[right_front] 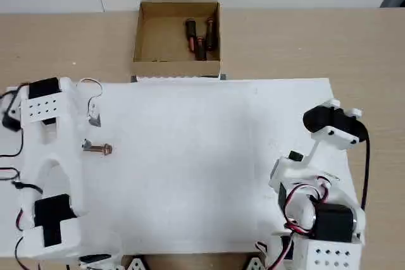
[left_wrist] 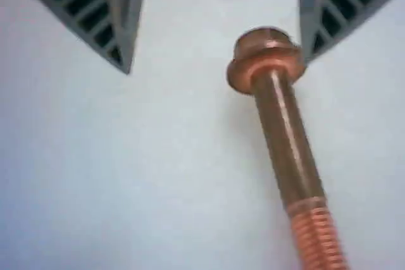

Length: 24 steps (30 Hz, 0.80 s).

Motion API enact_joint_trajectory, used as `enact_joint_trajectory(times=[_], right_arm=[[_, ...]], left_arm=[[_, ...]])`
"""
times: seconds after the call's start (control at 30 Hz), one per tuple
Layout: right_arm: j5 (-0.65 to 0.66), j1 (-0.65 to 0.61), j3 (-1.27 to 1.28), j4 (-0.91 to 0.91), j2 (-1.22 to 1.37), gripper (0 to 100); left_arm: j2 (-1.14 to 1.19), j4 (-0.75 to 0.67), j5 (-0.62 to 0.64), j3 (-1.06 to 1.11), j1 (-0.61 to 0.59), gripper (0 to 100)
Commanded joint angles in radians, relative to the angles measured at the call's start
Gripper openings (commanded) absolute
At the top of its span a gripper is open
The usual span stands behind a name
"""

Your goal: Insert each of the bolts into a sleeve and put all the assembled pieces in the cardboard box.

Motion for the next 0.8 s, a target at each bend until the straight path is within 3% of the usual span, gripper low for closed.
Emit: enact_joint_trajectory(times=[0.0,0.17,0.53,0.77], right_arm=[[-0.006,-0.002,-0.003,-0.022,-0.008,0.2],[-0.006,-0.002,-0.003,-0.022,-0.008,0.2],[-0.005,0.001,-0.002,-0.022,-0.008,0.2],[-0.009,0.005,-0.002,-0.024,-0.005,0.2]], left_arm=[[-0.054,-0.008,-0.110,-0.007,-0.003,17],[-0.052,0.000,-0.270,-0.005,-0.003,17],[-0.054,0.009,-1.151,-0.005,0.005,17],[-0.054,0.040,-1.531,-0.007,0.005,17]])
